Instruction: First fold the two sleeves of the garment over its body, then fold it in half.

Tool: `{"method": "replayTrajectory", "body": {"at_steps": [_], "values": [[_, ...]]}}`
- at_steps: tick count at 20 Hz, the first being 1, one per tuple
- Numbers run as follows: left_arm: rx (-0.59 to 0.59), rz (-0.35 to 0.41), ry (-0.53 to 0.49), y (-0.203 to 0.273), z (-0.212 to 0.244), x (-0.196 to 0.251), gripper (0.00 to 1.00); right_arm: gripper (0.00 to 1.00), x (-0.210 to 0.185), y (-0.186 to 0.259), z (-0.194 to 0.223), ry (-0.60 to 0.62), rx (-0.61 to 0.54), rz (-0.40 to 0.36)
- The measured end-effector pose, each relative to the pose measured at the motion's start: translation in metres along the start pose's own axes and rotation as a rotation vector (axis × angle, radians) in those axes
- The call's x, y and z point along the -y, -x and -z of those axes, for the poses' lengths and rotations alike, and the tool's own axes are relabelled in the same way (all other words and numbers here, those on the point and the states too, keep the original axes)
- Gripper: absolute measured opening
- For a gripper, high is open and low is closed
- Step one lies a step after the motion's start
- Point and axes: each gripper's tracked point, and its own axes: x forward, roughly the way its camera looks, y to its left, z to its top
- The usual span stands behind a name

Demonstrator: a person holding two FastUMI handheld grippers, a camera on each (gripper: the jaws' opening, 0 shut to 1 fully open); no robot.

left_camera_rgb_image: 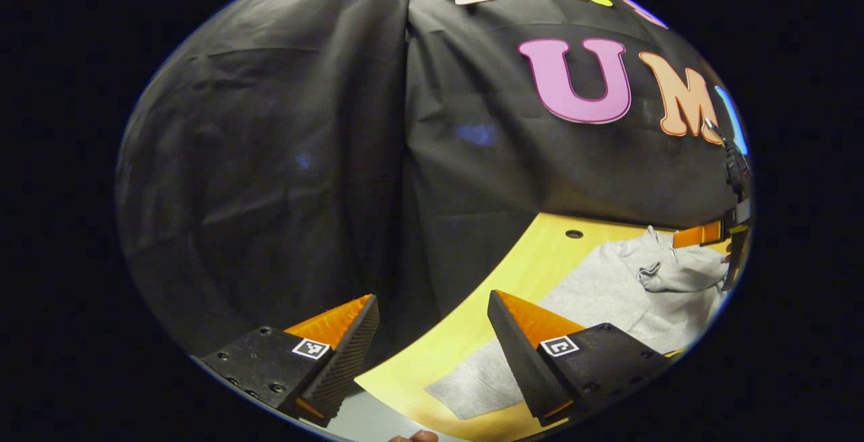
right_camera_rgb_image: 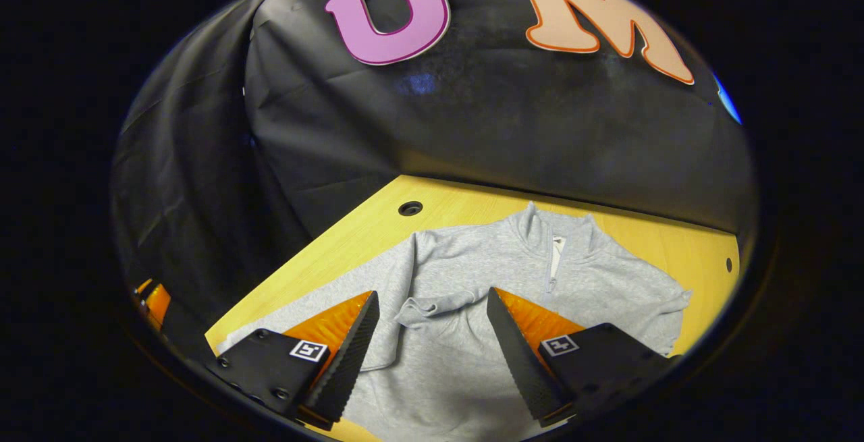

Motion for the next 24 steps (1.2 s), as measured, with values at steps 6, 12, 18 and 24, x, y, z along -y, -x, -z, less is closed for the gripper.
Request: {"method": "replayTrajectory", "body": {"at_steps": [6, 12, 18, 24], "values": [[-0.192, 0.067, 0.055, -0.012, 0.066, 0.022, 0.98, 0.96, 0.037, 0.031, -0.003, -0.009, 0.03, 0.056], [-0.372, 0.083, 0.109, -0.02, 0.124, 0.031, 0.98, 0.99, 0.069, 0.055, 0.008, -0.04, 0.024, 0.104], [-0.433, 0.051, 0.08, -0.025, 0.145, 0.026, 0.98, 0.99, 0.089, 0.069, 0.008, -0.053, 0.037, 0.135], [-0.447, 0.084, 0.048, -0.026, 0.147, 0.033, 0.95, 0.96, 0.097, 0.079, 0.007, -0.056, 0.051, 0.147]]}}
